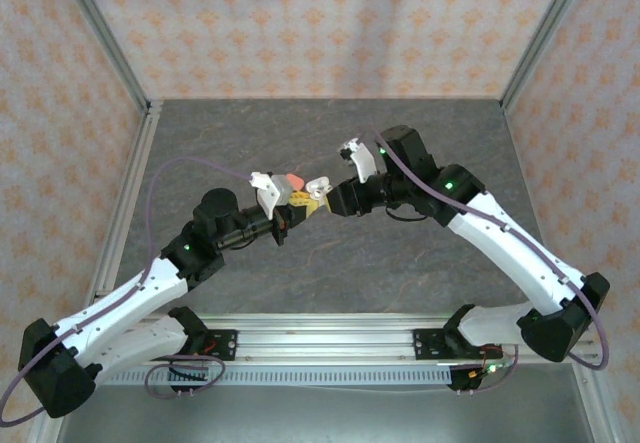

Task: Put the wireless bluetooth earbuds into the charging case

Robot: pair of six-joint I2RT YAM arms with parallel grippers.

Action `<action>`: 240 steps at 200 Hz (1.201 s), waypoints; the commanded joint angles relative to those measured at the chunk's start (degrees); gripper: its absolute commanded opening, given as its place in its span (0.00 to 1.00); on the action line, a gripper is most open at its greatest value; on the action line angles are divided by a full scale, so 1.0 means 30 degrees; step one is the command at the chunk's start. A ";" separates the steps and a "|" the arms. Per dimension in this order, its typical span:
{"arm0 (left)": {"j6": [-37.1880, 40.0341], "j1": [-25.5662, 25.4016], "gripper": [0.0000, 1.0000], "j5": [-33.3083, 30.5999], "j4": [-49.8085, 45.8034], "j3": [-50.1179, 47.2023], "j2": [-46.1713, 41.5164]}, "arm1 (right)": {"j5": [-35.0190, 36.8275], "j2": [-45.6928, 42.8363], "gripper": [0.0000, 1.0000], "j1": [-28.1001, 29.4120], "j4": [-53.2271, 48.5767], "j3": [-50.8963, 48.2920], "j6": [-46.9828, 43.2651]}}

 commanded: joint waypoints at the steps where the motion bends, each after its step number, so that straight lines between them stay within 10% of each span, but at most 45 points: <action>1: 0.0055 0.0055 0.00 -0.0410 0.0493 -0.0157 -0.0270 | -0.0465 -0.0703 0.35 -0.0078 0.0672 0.0217 0.0575; 98: 0.0070 0.0091 0.00 -0.0612 0.0418 -0.0162 -0.0255 | -0.2221 -0.0278 0.00 -0.0078 0.2395 0.0347 0.1927; 240: 0.0036 0.0089 0.00 -0.0530 0.0434 -0.0371 -0.0475 | -0.1011 0.0903 0.00 -0.0071 0.1196 0.0359 0.0441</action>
